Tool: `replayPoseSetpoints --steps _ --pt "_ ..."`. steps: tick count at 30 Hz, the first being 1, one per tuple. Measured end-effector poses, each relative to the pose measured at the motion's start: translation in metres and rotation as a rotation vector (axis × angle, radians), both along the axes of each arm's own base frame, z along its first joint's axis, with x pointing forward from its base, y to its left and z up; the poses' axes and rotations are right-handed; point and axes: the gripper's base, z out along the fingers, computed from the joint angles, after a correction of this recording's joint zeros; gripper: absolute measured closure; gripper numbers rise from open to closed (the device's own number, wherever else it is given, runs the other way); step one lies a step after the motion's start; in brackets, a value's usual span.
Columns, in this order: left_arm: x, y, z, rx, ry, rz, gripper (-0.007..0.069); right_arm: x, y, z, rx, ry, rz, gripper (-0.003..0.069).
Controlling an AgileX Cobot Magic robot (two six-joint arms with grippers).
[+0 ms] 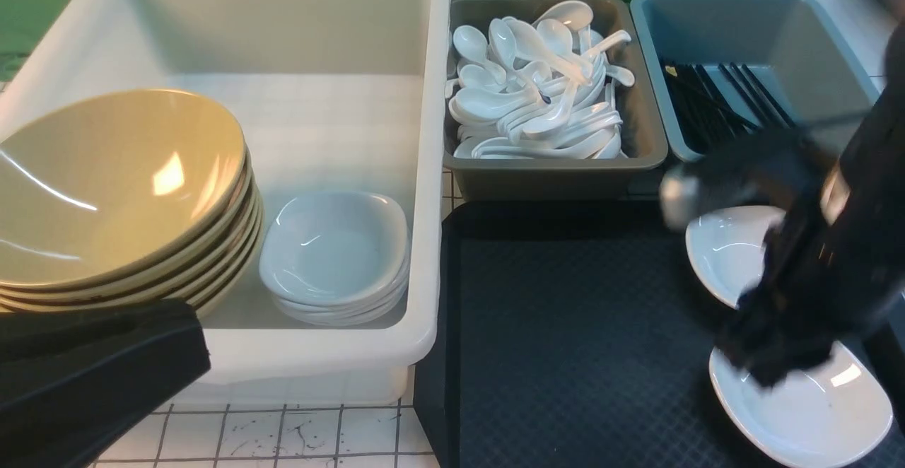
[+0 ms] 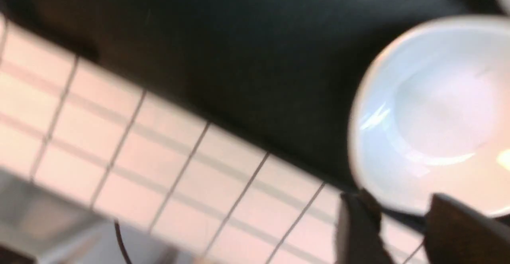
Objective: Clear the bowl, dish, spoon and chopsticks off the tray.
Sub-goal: Use the right arm to grab the plate
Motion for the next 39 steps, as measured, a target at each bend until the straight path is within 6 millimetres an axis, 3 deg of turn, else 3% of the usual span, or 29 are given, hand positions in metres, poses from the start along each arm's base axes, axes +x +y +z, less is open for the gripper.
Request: replayPoseSetpoints --steps 3,7,17,22,33,39 --pt "0.0 0.0 0.0 0.0 0.0 0.0 0.0625 -0.01 0.006 -0.018 -0.067 -0.014 0.037 0.0244" --pt "0.0 0.0 0.0 0.004 0.001 -0.001 0.0625 -0.007 0.006 -0.043 -0.104 -0.077 0.032 0.0113" --pt "0.0 0.0 -0.001 0.007 0.003 -0.003 0.0625 0.019 0.012 -0.098 -0.248 -0.082 0.093 0.008" --pt "0.0 0.0 -0.001 0.007 0.003 -0.003 0.0625 0.024 0.014 -0.118 -0.296 -0.041 0.115 0.0124" --pt "0.0 0.0 -0.001 0.01 0.005 -0.005 0.0625 0.028 0.015 -0.122 -0.318 -0.037 0.129 0.0246" --pt "0.0 0.0 -0.001 0.01 0.005 -0.005 0.0625 0.026 0.013 -0.124 -0.341 -0.008 0.135 0.0428"
